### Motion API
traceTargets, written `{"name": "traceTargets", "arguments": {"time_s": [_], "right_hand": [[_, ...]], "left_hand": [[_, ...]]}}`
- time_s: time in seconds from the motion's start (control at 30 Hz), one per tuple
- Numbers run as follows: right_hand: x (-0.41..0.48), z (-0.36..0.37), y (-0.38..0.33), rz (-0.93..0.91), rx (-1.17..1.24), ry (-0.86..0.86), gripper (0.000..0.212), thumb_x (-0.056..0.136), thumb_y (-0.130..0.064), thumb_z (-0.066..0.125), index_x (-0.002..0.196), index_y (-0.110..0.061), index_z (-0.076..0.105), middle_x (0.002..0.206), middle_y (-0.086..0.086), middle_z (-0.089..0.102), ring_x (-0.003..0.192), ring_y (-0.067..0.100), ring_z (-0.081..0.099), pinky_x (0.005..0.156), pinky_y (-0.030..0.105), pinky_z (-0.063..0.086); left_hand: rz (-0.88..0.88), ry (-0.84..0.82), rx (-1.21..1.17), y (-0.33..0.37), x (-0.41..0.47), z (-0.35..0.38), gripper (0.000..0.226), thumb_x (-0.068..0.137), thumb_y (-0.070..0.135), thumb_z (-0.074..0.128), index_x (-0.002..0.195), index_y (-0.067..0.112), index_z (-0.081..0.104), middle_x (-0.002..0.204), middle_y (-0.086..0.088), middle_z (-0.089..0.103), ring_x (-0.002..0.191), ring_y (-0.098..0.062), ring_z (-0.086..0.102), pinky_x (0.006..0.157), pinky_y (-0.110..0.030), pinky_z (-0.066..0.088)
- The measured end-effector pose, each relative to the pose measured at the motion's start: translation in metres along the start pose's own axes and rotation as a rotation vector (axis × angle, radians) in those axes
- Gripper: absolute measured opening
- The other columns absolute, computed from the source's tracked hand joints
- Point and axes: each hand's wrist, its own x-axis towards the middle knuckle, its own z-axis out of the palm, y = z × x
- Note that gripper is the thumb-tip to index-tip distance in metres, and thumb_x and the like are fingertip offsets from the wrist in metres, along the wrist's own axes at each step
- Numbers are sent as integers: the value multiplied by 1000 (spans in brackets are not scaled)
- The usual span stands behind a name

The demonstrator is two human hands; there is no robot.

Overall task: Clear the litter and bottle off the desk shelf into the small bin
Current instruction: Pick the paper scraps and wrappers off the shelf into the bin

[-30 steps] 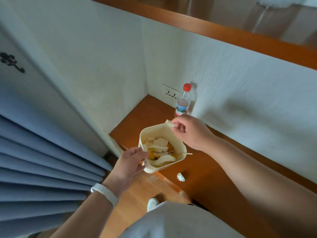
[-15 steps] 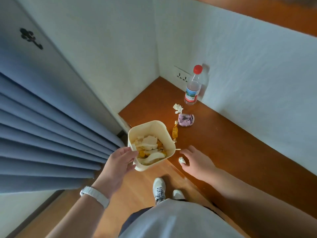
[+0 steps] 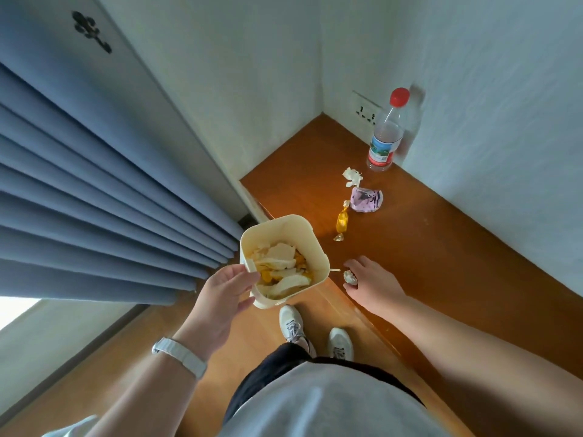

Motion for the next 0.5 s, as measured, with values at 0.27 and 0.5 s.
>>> {"name": "traceTargets", "arguments": {"time_s": [0.27,0.5], "right_hand": [[7,-8,-4,69,-96,-1,14,94,-26,56,107,-22,58,97,-8,54,79,9,53,68,23,54],[16,-16,-18,258,-49,-4,11,92,-22,55,101,-19,60,95,-5,57,78,13,57,70,31,55]], "left_hand": [[-6,-54,1,11,21,-13,16,97,15,66,110,8,70,108,-11,80,114,-30,71,105,-47,52],[2,-163,63,41,57,-28,15,96,18,67,108,9,71,106,-11,81,110,-30,73,108,-49,52]]}}
